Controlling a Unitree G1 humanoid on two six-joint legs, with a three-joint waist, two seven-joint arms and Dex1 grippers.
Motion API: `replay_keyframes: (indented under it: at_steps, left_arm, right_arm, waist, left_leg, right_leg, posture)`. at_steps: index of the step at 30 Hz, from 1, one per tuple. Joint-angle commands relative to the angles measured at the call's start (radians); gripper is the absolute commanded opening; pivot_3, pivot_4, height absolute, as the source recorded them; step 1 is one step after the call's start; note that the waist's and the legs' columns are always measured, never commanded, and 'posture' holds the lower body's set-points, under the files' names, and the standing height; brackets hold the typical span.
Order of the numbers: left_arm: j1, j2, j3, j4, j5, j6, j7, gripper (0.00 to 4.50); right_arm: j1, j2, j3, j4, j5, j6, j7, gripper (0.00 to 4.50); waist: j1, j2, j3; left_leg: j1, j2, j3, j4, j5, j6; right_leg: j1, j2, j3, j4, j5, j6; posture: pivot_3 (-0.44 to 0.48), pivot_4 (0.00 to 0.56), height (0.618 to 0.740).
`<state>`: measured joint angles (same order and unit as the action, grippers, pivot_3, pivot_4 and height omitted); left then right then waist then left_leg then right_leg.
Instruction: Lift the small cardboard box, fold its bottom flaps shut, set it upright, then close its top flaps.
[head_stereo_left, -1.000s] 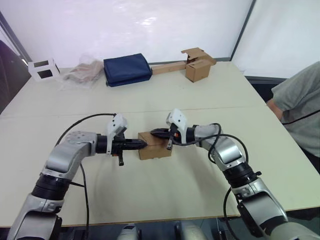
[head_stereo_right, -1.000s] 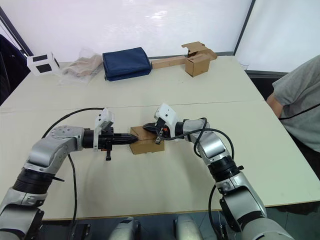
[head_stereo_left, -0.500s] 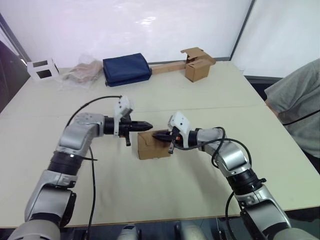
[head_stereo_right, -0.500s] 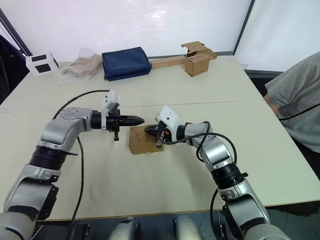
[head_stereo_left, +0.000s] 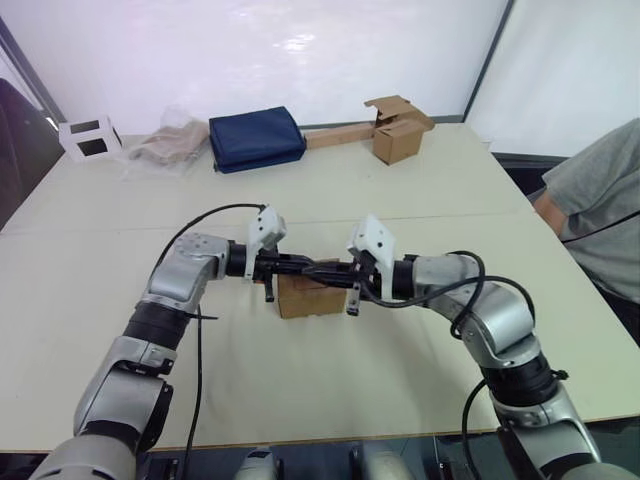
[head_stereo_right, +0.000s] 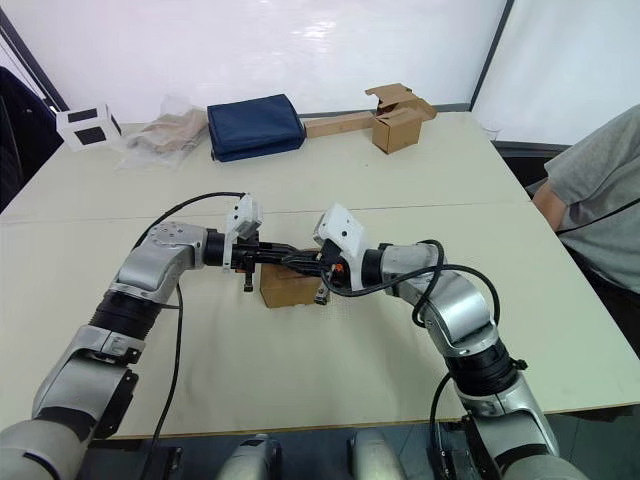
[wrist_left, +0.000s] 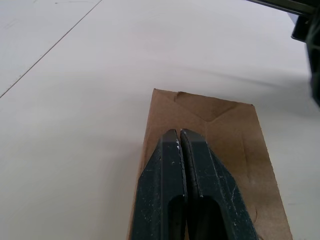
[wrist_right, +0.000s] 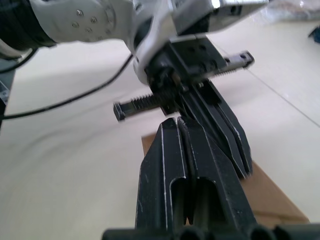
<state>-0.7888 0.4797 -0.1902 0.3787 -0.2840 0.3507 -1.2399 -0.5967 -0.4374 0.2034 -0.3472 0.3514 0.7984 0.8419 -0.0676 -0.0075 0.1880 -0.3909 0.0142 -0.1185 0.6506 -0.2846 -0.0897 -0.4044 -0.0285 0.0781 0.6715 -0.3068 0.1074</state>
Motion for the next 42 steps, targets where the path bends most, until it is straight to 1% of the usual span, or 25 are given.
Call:
replay_keyframes:
  at_steps: [1, 4, 17, 20, 23, 32, 34, 38, 41, 42]
  left_arm:
    - [-0.005, -0.001, 0.006, -0.012, 0.007, -0.007, -0.005, 0.07]
    - [0.002, -0.002, 0.010, -0.027, 0.004, -0.001, 0.002, 0.07]
    - [0.012, 0.000, 0.025, -0.074, -0.012, 0.030, 0.014, 0.07]
    - [-0.011, -0.011, 0.064, -0.081, -0.051, 0.074, 0.033, 0.07]
    - [-0.020, -0.009, 0.074, -0.087, -0.057, 0.091, 0.040, 0.07]
    - [0.008, 0.009, 0.060, -0.126, -0.039, 0.086, 0.027, 0.07]
    - [0.017, 0.016, 0.055, -0.136, -0.034, 0.089, 0.025, 0.07]
    - [0.037, 0.034, 0.026, -0.122, 0.014, 0.035, 0.018, 0.07]
    - [0.046, 0.035, 0.024, -0.121, 0.019, 0.030, 0.022, 0.07]
    - [0.058, 0.037, 0.020, -0.127, 0.023, 0.027, 0.020, 0.07]
  right_arm:
    - [-0.003, -0.019, 0.020, -0.035, 0.004, 0.010, -0.008, 0.00]
    - [0.004, -0.036, 0.078, 0.011, -0.045, -0.002, -0.023, 0.00]
    - [-0.022, -0.029, 0.125, 0.099, -0.074, -0.016, -0.032, 0.00]
    - [-0.029, -0.030, 0.133, 0.117, -0.087, -0.024, -0.033, 0.00]
    - [-0.037, -0.027, 0.137, 0.134, -0.094, -0.035, -0.034, 0.00]
    - [-0.070, -0.003, 0.143, 0.215, -0.133, -0.080, -0.047, 0.00]
    - [-0.069, -0.004, 0.144, 0.214, -0.132, -0.083, -0.039, 0.00]
    - [-0.057, -0.014, 0.141, 0.198, -0.122, -0.086, -0.016, 0.00]
    - [-0.052, -0.018, 0.135, 0.195, -0.123, -0.086, -0.015, 0.00]
    - [-0.046, -0.016, 0.108, 0.170, -0.091, -0.083, -0.001, 0.00]
  waist:
    - [-0.001, 0.000, 0.000]
    - [0.000, 0.000, 0.000]
    - [-0.001, 0.000, 0.000]
    - [-0.001, 0.000, 0.000]
    - [-0.002, 0.000, 0.000]
    - [-0.001, 0.000, 0.000]
    - [-0.001, 0.000, 0.000]
    - [-0.002, 0.000, 0.000]
    - [0.001, 0.000, 0.000]
    - [0.001, 0.000, 0.000]
  left_leg:
    - [0.000, 0.000, 0.000, 0.000, 0.000, 0.000]
    - [0.000, 0.000, 0.000, 0.000, 0.000, 0.000]
    - [0.000, 0.000, 0.000, 0.000, 0.000, 0.000]
    - [0.000, 0.000, 0.000, 0.000, 0.000, 0.000]
    - [0.000, 0.000, 0.000, 0.000, 0.000, 0.000]
    - [0.000, 0.000, 0.000, 0.000, 0.000, 0.000]
    - [0.000, 0.000, 0.000, 0.000, 0.000, 0.000]
    - [0.000, 0.000, 0.000, 0.000, 0.000, 0.000]
    - [0.000, 0.000, 0.000, 0.000, 0.000, 0.000]
    - [0.000, 0.000, 0.000, 0.000, 0.000, 0.000]
  right_leg:
    - [0.000, 0.000, 0.000, 0.000, 0.000, 0.000]
    - [0.000, 0.000, 0.000, 0.000, 0.000, 0.000]
    - [0.000, 0.000, 0.000, 0.000, 0.000, 0.000]
    - [0.000, 0.000, 0.000, 0.000, 0.000, 0.000]
    - [0.000, 0.000, 0.000, 0.000, 0.000, 0.000]
    - [0.000, 0.000, 0.000, 0.000, 0.000, 0.000]
    - [0.000, 0.000, 0.000, 0.000, 0.000, 0.000]
    - [0.000, 0.000, 0.000, 0.000, 0.000, 0.000]
    - [0.000, 0.000, 0.000, 0.000, 0.000, 0.000]
    - [0.000, 0.000, 0.000, 0.000, 0.000, 0.000]
  posture:
    - [0.000, 0.150, 0.740]
    - [0.000, 0.150, 0.740]
    - [0.000, 0.150, 0.740]
    - [0.000, 0.150, 0.740]
    - [0.000, 0.150, 0.740]
    - [0.000, 0.150, 0.740]
    - [0.000, 0.150, 0.740]
    - [0.000, 0.150, 0.740]
    - [0.000, 0.150, 0.740]
    - [0.000, 0.150, 0.740]
